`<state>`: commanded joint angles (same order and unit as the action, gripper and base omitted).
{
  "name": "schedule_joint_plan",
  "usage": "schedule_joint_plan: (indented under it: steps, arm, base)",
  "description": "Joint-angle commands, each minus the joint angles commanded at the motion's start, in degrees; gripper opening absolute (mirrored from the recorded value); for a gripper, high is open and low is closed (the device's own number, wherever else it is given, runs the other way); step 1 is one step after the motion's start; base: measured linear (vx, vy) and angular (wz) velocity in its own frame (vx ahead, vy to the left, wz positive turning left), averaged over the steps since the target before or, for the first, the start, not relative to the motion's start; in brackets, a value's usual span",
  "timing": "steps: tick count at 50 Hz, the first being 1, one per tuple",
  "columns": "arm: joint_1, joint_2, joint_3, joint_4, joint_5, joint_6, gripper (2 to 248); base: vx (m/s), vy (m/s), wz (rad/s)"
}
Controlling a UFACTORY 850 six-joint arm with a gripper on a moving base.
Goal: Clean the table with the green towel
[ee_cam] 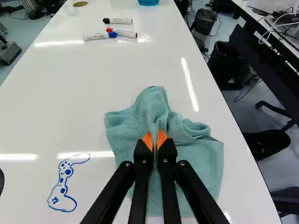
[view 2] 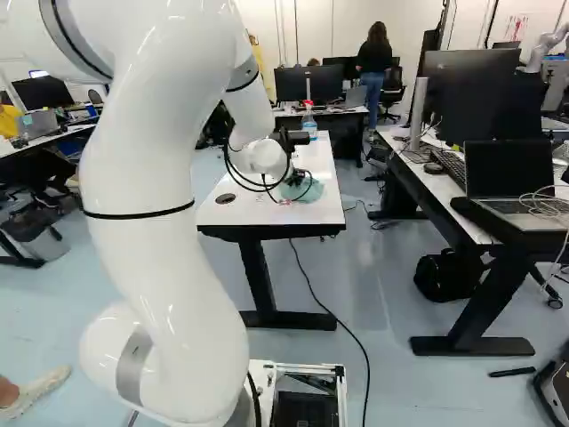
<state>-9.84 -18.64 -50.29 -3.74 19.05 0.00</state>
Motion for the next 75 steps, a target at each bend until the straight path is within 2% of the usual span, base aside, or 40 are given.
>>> schedule_joint_plan:
  steps: [9, 20, 31, 39, 57, 75]
  arm:
    - [-1.5, -0.3, -0.3, 0.0, 0.0, 0.0, 30]
    - [-2.5, -2.4, -3.0, 0.0, 0.0, 0.0, 30]
    - [-2.5, -5.1, -6.4, 0.0, 0.0, 0.0, 30]
    - [-2.5, -5.2, -6.5, 0.0, 0.0, 0.0, 30]
    - [-2.9, -2.8, -5.7, 0.0, -1.4, 0.0, 30]
    - [-5.2, 2.2, -2.3, 0.0, -8.4, 0.0, 30]
  base:
    - [0.000, 0.000, 0.000]
    - [0.000, 0.000, 0.000]
    - [0.000, 0.000, 0.000]
    - [0.000, 0.000, 0.000]
    - [0.000, 0.000, 0.000]
    - [0.000, 0.000, 0.000]
